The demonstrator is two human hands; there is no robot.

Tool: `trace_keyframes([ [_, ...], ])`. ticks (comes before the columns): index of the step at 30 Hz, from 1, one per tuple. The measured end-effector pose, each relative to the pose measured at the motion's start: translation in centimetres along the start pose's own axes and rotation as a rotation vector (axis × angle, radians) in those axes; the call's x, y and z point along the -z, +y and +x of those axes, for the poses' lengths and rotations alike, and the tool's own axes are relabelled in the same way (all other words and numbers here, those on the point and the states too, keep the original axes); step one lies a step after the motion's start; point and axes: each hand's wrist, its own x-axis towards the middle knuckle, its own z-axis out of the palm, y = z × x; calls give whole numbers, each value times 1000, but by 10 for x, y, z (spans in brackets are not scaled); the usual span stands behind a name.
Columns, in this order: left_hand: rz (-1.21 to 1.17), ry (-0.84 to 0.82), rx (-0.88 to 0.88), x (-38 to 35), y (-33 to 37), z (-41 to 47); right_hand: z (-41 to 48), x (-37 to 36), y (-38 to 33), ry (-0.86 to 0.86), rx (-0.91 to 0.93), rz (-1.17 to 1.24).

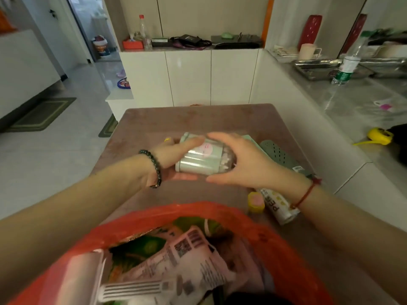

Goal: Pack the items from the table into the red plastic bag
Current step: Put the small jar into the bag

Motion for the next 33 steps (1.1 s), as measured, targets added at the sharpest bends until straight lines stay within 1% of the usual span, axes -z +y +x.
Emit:
trace_keyframes([
  [3, -109, -18, -48, -2, 6, -49, -34, 24, -43, 20, -23, 137],
  [5, -197, -43, -82, -4, 4, -83, -60, 25, -65, 87, -82, 290],
  [6, -235, -64, -101, -7, 0, -100, -74, 21, -74, 144, -119, 422],
  [7, -258, -90, -116, -10, -5, -114, -87, 16, -81, 208, -157, 608],
  [9, -252, -149, -140, -14, -19, -135, -113, 0, -90, 318, -238, 925],
  [10, -203, -179, -155, -14, -28, -141, -124, -7, -93, 376, -276, 1008],
  [11, -98, -218, -169, -13, -36, -145, -133, -14, -93, 422, -316, 1082],
  [13, 264, -327, -180, -7, -47, -151, -148, -25, -91, 451, -377, 1233],
  [14, 457, -396, -166, -5, -53, -153, -154, -28, -90, 425, -408, 1284],
  [16, 737, -484, -165, -2, -65, -157, -162, -37, -88, 319, -503, 1284],
  [17, 820, -474, -199, -2, -70, -158, -166, -44, -85, 268, -569, 1249],
  [18, 902, -414, -273, -1, -74, -156, -168, -50, -82, 233, -643, 1207],
  [21, 1074, -132, -634, 5, -73, -144, -170, -70, -71, 230, -840, 1062],
  [23, 1241, 50, -993, 11, -73, -130, -165, -74, -65, 259, -880, 1032],
  [24, 1361, 144, -1109, 11, -72, -123, -160, -74, -62, 280, -881, 1035],
  [25, 1480, 192, -1101, 11, -70, -116, -155, -73, -59, 299, -875, 1036],
  [26, 1558, 188, -986, 9, -65, -112, -150, -71, -56, 301, -870, 1031],
  [28, 1623, 129, -707, 4, -58, -100, -141, -67, -54, 253, -860, 993],
  [29, 1628, 118, -634, 2, -55, -94, -137, -67, -52, 227, -850, 968],
  [30, 1616, 125, -608, 0, -52, -89, -133, -66, -50, 216, -834, 944],
  [31, 1556, 137, -606, -1, -51, -86, -130, -65, -48, 226, -814, 912],
  [33, 1380, 132, -603, -2, -49, -85, -123, -62, -42, 263, -768, 826],
])
